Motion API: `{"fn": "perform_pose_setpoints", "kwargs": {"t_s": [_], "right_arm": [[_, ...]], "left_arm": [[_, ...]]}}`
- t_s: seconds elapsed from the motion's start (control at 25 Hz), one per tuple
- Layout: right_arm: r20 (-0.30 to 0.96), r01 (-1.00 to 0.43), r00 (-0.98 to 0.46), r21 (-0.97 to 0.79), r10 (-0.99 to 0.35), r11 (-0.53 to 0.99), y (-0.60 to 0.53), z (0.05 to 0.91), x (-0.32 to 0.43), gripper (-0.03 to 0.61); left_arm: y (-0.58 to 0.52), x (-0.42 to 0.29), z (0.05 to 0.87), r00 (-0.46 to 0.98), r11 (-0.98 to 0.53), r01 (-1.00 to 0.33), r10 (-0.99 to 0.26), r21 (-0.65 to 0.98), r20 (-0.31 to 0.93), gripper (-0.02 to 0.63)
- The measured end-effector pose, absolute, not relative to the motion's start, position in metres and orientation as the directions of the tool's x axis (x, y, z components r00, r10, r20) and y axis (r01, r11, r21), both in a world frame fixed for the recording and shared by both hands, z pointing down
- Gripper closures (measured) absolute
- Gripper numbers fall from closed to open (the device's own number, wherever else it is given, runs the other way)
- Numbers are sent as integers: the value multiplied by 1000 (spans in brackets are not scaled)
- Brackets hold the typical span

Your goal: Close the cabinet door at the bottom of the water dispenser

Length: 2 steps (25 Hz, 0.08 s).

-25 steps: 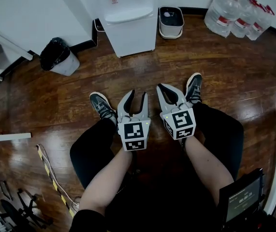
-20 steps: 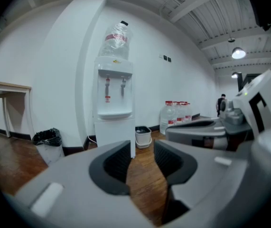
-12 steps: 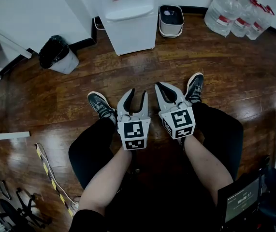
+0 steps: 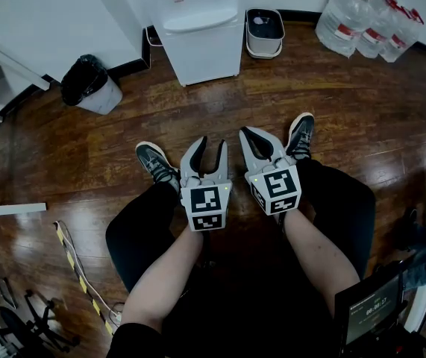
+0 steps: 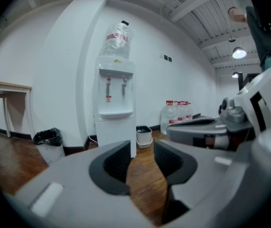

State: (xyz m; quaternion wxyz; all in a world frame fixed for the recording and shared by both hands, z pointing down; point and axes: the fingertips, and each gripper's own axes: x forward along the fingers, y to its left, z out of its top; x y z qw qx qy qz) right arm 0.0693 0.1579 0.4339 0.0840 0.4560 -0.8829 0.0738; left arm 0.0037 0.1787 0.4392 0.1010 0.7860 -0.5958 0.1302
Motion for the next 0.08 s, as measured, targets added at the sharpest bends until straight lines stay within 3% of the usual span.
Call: {"fn": "perform_pose_setpoints", "kwargs": {"t_s": [0.08], "right_arm": [[219, -816, -571, -53, -791, 575, 159, 434, 69, 574]], "left_arm": [[179, 3, 440, 255, -269, -963, -909, 4, 329, 442]]}}
